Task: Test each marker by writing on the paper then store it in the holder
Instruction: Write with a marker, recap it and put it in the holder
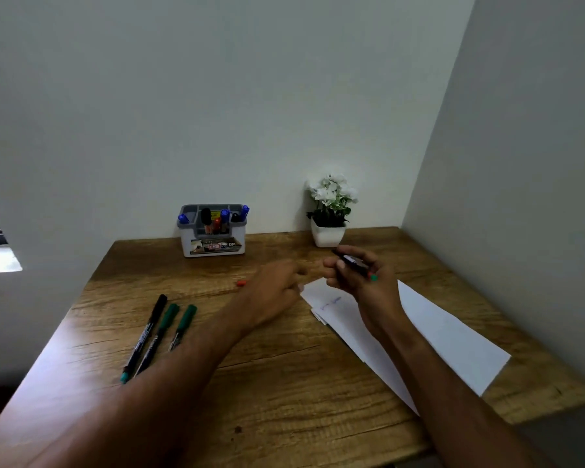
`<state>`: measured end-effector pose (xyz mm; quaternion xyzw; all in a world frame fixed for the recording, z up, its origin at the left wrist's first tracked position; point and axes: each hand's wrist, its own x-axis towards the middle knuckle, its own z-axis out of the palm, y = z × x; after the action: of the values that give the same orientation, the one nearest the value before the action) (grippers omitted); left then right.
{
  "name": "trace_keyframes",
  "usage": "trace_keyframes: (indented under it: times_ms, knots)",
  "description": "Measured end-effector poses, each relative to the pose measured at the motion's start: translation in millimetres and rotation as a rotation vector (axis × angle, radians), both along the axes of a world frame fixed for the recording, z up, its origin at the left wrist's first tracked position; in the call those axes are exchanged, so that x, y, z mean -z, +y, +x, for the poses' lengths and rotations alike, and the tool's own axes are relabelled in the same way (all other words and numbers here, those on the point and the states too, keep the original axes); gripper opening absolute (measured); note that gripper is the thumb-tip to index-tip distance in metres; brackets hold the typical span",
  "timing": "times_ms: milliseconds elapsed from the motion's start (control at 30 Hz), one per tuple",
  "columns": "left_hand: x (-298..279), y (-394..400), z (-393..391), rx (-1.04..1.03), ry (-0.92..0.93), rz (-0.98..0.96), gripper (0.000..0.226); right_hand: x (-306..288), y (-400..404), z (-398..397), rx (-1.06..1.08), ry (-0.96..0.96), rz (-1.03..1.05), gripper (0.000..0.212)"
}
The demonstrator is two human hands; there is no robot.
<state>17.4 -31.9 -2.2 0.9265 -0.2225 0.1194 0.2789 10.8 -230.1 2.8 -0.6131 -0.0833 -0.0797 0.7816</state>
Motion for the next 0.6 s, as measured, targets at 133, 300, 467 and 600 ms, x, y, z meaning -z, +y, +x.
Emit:
trace_keyframes:
  times_ms: [133,300,467,600]
  knots:
    - [13,-20,-3,0.097,0.137,0.000,0.051,4,-17,-13,0.120,-0.016,-0.211,0.017]
    - [25,-24,3,0.083,0.220,0.027,0.054,19,-18,-20,0.171,-0.016,-0.460,0.007]
    - [30,-23,4,0.088,0.223,0.028,0.053,25,-12,-23,0.163,0.050,-0.585,0.026]
    - [33,-22,6,0.090,0.229,0.033,0.054,28,-15,-20,0.102,0.082,-0.673,0.009]
